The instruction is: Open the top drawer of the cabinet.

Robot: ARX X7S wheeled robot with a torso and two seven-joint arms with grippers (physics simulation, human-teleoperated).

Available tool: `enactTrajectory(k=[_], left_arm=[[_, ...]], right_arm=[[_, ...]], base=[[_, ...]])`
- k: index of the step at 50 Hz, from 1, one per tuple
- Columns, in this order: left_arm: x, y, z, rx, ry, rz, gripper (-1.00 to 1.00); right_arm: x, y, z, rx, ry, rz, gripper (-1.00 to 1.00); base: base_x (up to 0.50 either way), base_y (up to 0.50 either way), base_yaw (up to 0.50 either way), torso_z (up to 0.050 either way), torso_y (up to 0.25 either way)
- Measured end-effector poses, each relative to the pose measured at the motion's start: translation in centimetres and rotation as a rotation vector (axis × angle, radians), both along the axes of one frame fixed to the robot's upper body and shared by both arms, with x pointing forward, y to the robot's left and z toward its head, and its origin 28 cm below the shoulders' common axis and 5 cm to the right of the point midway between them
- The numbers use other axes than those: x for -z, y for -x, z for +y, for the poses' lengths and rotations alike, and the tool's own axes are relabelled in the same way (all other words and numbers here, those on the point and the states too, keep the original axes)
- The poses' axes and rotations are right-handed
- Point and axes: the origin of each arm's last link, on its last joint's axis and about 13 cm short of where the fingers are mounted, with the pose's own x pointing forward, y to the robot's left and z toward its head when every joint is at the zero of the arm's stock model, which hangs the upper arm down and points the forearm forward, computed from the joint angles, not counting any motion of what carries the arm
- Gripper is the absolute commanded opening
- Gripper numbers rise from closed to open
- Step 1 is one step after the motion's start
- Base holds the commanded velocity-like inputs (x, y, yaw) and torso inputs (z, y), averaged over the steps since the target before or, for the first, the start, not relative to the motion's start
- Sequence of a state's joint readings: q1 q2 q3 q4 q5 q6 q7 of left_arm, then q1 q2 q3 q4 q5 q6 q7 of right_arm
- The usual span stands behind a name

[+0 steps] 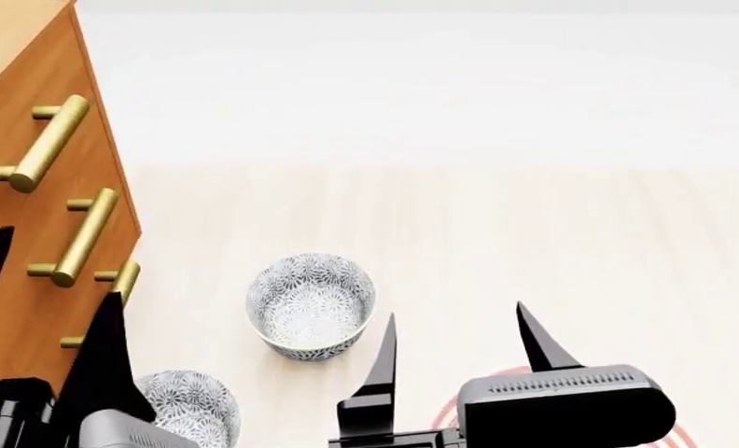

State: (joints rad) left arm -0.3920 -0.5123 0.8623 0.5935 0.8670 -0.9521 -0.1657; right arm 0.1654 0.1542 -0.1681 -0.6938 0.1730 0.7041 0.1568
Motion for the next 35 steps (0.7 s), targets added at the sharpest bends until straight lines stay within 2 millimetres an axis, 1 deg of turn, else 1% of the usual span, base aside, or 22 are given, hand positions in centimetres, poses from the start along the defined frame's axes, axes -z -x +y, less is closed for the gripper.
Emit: enactTrajectory(k=[4, 9, 24, 29, 35], left_arm=[[-0.3, -0.3, 0.1, 0.005, -0.032, -0.001, 1.0], [-1.1, -1.3, 0.3, 0.007, -0.051, 0.008, 1.0], [-3.7, -6.1, 1.3, -0.03, -0.098, 0.05, 1.0], [-4.1, -7.8, 1.6, -0.046, -0.111, 0.074, 1.0], [-4.2, -9.6, 2.0, -0.063, -0.118, 0.108, 1.0]], right_arm=[[0.1, -0.1, 0.0, 0.001, 0.001, 0.002, 1.0], [0.3, -0.2, 0.0, 0.002, 0.002, 0.005, 1.0], [0.8, -0.5, 0.0, 0.005, 0.003, 0.014, 1.0], [0.9, -0.6, -0.1, 0.005, 0.002, 0.016, 1.0], [1.0, -0.6, -0.1, 0.006, 0.0, 0.018, 1.0]], base=[[0.0, 0.0, 0.0, 0.0, 0.0], [0.0, 0.0, 0.0, 0.0, 0.0], [0.0, 0.0, 0.0, 0.0, 0.0], [0.0, 0.0, 0.0, 0.0, 0.0], [0.0, 0.0, 0.0, 0.0, 0.0]])
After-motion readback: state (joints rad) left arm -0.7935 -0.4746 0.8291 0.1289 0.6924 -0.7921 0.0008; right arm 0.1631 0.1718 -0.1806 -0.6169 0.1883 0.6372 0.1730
